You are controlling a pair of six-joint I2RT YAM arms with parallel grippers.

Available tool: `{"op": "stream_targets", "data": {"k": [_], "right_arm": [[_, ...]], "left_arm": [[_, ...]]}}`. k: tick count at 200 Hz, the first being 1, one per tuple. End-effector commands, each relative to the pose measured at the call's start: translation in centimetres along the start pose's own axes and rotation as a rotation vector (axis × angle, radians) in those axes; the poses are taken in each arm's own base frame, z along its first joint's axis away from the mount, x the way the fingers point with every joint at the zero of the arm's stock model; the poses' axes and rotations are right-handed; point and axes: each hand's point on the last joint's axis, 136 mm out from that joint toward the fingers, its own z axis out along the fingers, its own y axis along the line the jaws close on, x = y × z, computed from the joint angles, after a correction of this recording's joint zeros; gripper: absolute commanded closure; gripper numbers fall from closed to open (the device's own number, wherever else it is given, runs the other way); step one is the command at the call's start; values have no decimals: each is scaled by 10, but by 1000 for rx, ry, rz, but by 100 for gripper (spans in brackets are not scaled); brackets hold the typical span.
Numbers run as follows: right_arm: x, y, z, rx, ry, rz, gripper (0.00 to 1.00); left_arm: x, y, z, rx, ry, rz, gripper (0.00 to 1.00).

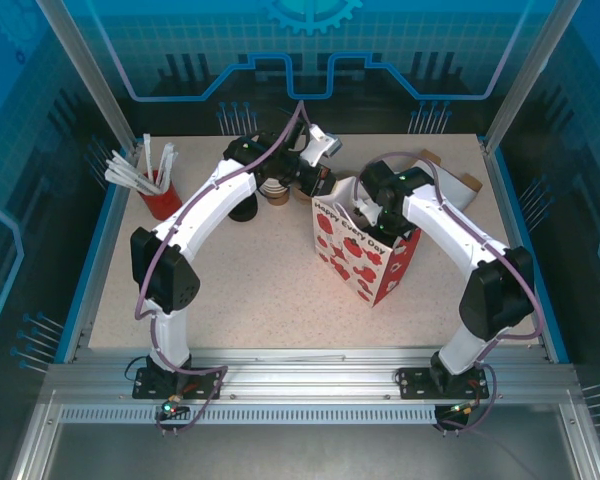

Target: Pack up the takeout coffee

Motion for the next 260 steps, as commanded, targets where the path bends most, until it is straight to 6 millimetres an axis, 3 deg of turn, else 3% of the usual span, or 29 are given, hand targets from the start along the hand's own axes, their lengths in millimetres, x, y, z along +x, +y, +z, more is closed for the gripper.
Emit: {"op": "stream_targets", "data": {"k": [1, 260], "right_arm": [[2, 6, -16, -12, -26, 2, 19], [-7, 19, -82, -66, -227, -10, 13]], "left_arm": [[2, 0, 1, 4, 18, -1, 100], [1, -1, -1, 4, 13, -3, 100]]}}
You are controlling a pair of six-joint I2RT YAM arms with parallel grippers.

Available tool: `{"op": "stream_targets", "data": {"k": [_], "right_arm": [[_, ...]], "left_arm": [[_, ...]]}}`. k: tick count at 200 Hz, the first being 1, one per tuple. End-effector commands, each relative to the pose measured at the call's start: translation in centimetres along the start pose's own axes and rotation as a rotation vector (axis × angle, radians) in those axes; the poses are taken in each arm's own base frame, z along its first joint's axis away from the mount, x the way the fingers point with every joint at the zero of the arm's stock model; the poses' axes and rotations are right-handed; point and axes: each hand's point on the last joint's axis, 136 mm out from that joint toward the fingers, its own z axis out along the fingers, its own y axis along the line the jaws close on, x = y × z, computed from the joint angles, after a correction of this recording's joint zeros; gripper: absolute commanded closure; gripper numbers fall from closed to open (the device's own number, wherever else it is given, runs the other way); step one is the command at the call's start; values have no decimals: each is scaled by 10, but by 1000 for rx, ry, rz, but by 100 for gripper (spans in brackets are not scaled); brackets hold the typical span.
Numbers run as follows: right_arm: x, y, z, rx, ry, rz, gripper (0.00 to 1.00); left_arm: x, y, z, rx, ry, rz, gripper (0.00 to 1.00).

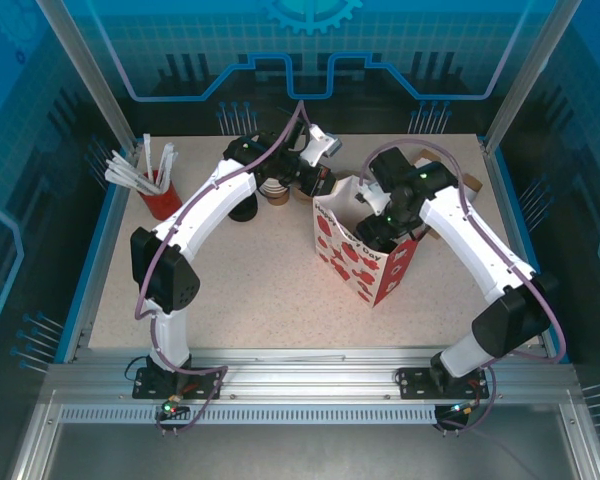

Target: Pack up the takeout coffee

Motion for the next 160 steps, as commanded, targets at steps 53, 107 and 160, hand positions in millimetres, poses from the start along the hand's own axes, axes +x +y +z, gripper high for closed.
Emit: {"op": "stream_targets", "data": {"k": [53, 107, 160], "right_arm": [[-8, 11, -35, -29, -93, -7, 13], [-12, 12, -52, -31, -140, -11, 12], [-18, 16, -79, -46, -230, -14, 12]], "left_arm": [[0, -2, -1, 5, 13, -1, 100], [0, -2, -1, 4, 13, -2, 100], [0, -2, -2, 3, 12, -2, 100]]}}
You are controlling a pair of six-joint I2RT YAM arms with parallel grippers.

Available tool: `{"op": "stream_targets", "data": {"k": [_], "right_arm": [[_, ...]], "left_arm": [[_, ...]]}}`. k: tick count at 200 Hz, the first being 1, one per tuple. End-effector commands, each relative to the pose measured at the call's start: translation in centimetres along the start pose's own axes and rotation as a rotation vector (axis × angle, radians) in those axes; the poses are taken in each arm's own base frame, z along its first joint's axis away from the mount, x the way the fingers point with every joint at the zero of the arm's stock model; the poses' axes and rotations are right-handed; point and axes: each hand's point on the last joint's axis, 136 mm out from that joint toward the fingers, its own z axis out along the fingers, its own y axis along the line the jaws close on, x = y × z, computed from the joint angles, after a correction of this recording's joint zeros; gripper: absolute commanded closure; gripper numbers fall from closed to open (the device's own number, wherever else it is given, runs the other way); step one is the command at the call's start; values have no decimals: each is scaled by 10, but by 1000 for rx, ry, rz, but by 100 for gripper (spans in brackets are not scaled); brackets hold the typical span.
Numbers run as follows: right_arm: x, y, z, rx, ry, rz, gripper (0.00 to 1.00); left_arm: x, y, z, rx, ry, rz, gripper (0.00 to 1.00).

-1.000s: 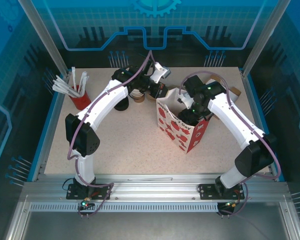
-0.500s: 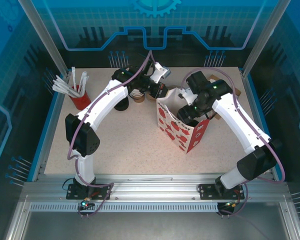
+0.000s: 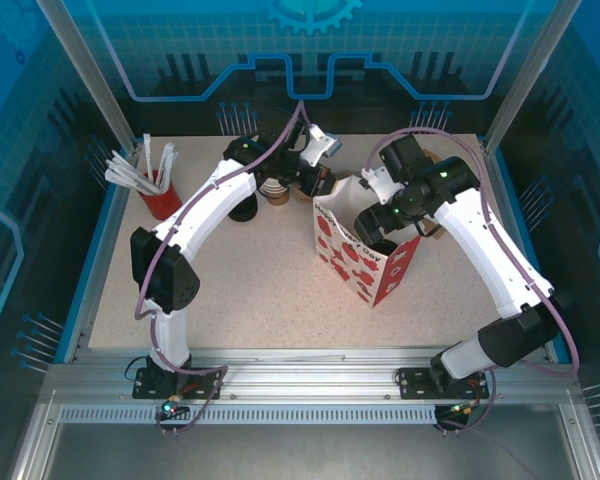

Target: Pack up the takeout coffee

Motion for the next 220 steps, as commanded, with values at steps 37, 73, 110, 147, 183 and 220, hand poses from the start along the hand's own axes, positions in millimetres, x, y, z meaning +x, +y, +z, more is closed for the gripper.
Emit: {"op": "stream_targets", "data": {"k": [37, 73, 110, 147, 183, 220], "right_arm": [[-18, 15, -62, -53, -208, 0, 12], [-24, 10, -81, -31, -296, 17, 11], [-23, 5, -82, -11, -315, 29, 11], [-21, 5, -75, -13, -299, 31, 11], [-21, 6, -71, -21, -289, 30, 11], [-20, 6, -70, -24, -283, 30, 11]], "left_arm": [[0, -2, -2, 4, 9, -4, 100], [-2, -3, -2, 4, 2, -4, 100], [-6, -5, -4, 1, -11, -1, 97], [-10, -6, -8, 0, -23, -3, 85], [-13, -7, -11, -2, -37, -4, 63], [-22, -12, -18, -2, -70, 2, 50]]}}
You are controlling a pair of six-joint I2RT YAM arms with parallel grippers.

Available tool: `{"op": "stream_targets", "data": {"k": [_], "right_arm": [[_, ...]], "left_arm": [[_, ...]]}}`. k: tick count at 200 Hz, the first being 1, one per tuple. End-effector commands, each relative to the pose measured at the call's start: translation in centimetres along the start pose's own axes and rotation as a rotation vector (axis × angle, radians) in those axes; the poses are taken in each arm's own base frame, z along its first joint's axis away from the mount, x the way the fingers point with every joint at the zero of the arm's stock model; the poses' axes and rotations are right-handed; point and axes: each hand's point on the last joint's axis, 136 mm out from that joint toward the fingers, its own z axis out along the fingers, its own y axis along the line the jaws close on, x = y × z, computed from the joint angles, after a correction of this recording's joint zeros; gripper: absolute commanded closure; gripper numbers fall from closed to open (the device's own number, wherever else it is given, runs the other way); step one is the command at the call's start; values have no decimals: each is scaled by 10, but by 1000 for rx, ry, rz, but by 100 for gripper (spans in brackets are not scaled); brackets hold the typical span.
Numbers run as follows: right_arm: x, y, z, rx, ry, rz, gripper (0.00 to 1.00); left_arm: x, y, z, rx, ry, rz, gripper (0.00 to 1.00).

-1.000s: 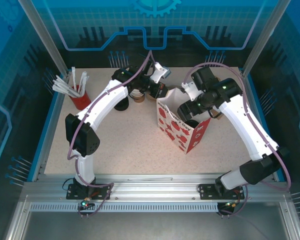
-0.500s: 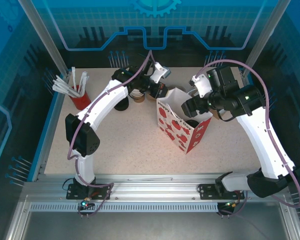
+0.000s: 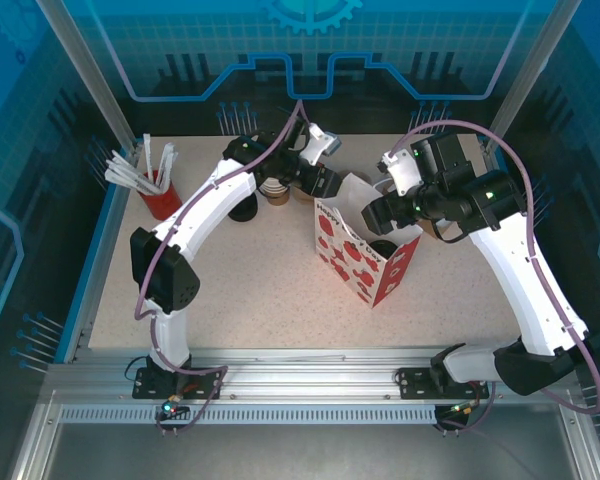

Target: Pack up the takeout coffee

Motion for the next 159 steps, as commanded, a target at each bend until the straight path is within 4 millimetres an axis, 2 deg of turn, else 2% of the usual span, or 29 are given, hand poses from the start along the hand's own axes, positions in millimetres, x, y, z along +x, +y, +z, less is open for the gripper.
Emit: {"op": "stream_targets", "data": {"k": [1, 38, 83, 105, 130, 159], "right_arm": [[-1, 0, 0, -9, -9, 19, 11], [-3, 2, -5, -14, -28, 23, 11], [-11, 3, -13, -17, -83, 22, 11], [-18, 7, -17, -32, -132, 20, 11], [-34, 10, -30, -36, -229, 21, 11], [-62, 9, -54, -25, -405, 28, 11]], "left_arm": [[-19, -13, -17, 7, -63, 26, 50], [-30, -20, -30, 5, -104, 43, 39], [-43, -29, -56, -24, -173, 80, 22], [-49, -35, -71, -41, -209, 102, 16], [-58, -41, -93, -64, -267, 126, 13], [-70, -52, -134, -86, -391, 122, 13]]}}
